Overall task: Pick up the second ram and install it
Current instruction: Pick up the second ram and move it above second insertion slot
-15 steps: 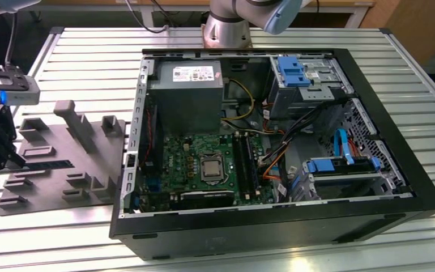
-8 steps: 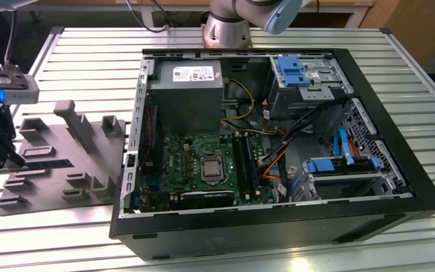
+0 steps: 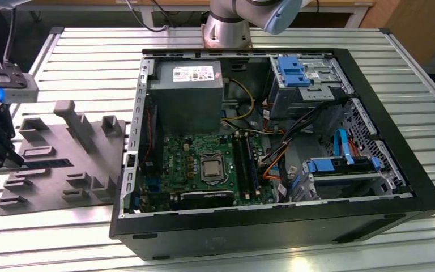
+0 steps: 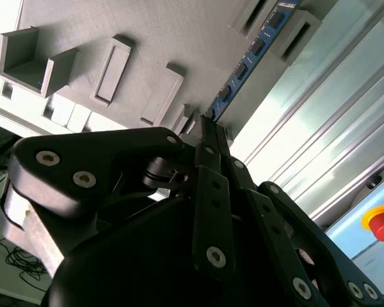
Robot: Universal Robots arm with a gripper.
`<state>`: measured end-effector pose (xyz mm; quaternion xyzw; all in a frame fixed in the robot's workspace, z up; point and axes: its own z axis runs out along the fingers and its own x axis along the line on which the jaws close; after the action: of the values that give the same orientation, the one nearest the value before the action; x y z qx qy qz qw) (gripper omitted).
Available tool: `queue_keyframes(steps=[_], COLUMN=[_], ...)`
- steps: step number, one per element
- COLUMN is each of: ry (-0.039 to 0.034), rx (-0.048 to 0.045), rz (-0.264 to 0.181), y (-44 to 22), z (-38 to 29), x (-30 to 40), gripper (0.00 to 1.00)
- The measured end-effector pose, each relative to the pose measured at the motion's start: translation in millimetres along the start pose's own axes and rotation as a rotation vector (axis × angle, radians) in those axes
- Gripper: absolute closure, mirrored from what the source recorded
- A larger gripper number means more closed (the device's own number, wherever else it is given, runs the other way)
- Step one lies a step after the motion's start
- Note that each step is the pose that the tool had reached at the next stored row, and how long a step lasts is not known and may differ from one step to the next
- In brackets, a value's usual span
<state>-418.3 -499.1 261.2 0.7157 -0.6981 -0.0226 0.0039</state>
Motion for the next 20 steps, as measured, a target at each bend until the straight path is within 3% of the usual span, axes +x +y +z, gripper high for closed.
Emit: queue_keyframes(steps=[20], ry=[-0.0008], rx=[0.0011], rz=[0.0], y=[0.4], z=[-9.1], x=[-0.3], gripper=[0.88])
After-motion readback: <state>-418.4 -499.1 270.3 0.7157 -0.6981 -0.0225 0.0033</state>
